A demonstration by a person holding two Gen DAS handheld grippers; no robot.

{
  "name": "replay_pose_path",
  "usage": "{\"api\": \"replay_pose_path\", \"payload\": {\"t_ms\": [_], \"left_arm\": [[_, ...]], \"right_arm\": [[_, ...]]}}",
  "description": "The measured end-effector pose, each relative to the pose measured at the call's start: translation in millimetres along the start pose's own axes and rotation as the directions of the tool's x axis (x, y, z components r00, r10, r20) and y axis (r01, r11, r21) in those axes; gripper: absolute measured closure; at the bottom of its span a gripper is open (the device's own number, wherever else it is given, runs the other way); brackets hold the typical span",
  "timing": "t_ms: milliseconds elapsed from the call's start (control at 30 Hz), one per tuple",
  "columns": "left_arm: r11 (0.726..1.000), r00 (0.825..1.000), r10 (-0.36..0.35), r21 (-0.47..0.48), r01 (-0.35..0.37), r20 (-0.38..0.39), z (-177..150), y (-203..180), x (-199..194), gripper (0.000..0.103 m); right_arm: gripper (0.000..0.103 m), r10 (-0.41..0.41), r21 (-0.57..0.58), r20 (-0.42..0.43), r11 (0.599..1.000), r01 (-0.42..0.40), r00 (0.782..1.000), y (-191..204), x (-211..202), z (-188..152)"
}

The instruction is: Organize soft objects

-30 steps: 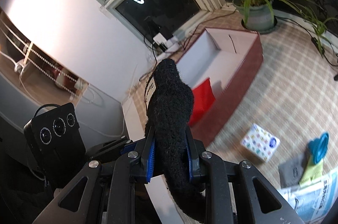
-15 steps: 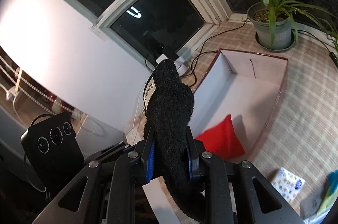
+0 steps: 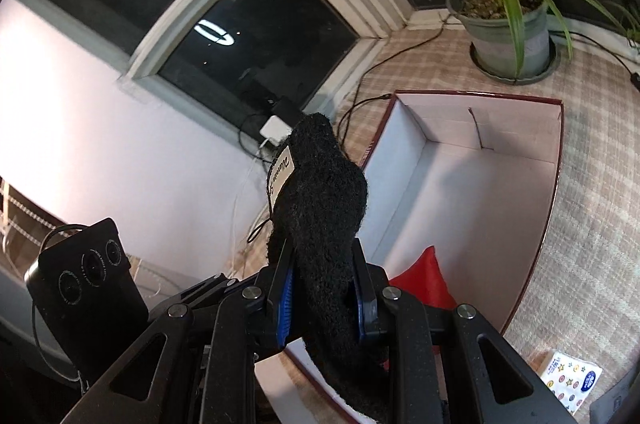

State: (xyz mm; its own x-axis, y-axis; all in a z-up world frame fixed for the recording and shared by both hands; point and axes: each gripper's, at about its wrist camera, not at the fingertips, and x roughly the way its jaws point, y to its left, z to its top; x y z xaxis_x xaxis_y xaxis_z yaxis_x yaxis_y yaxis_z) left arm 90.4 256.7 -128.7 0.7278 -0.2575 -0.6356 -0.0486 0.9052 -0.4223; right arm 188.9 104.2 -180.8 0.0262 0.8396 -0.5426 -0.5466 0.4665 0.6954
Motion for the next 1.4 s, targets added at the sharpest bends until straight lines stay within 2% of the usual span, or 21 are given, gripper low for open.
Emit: {"api": "replay_pose_path", "payload": {"t_ms": [167, 300, 367, 433, 667, 967, 1100, 1267, 1400], "left_arm": [[1.000, 0.999, 0.010, -0.005, -0.010, -0.044, 4.0, 7.2, 17.3, 0.068], [0.999, 0.997, 0.046, -0.006, -0.047, -0.066, 5.0, 10.5, 25.9, 0.068], [0.998, 0.995, 0.057, -0.006, -0.058, -0.079, 5.5, 13.5, 29.6, 0.068], [0.998, 0.994, 0.070, -0.006, -0.070, -0.081, 6.2, 16.6, 31.0, 0.066], [0.995, 0.992, 0.100, 0.007, -0.100, -0.078, 6.2, 23.6, 29.1, 0.065], [0.994, 0.991, 0.112, 0.019, -0.111, -0.068, 2.3, 22.7, 23.4, 0.065], [0.993, 0.992, 0.113, 0.024, -0.112, -0.061, -0.8, 18.9, 19.8, 0.065], [0.993, 0.992, 0.114, 0.042, -0.112, -0.054, -5.4, 8.9, 15.2, 0.065], [0.992, 0.992, 0.114, 0.064, -0.111, -0.044, -8.8, -1.1, 10.4, 0.065]], "right_arm": [[0.082, -0.035, 0.018, -0.006, 0.999, 0.035, 0.999, -10.7, 14.7, 5.6], [0.079, -0.072, 0.025, -0.009, 0.997, 0.073, 0.997, -18.4, 22.9, 8.1], [0.074, -0.100, 0.028, -0.011, 0.995, 0.101, 0.995, -20.9, 25.7, 9.7], [0.054, -0.140, 0.037, 0.001, 0.990, 0.139, 0.990, -24.3, 26.6, 12.0], [0.048, -0.218, 0.011, 0.028, 0.976, 0.218, 0.975, -23.4, 23.1, 16.8], [0.044, -0.339, -0.074, 0.071, 0.936, 0.344, 0.938, -10.2, 12.6, 7.9], [0.044, -0.392, -0.102, 0.108, 0.910, 0.403, 0.913, -3.8, 2.3, 0.9], [0.044, -0.463, -0.146, 0.155, 0.863, 0.484, 0.873, 6.5, -11.3, -10.8], [0.044, -0.488, -0.160, 0.192, 0.840, 0.518, 0.851, 11.2, -27.3, -21.1]]}}
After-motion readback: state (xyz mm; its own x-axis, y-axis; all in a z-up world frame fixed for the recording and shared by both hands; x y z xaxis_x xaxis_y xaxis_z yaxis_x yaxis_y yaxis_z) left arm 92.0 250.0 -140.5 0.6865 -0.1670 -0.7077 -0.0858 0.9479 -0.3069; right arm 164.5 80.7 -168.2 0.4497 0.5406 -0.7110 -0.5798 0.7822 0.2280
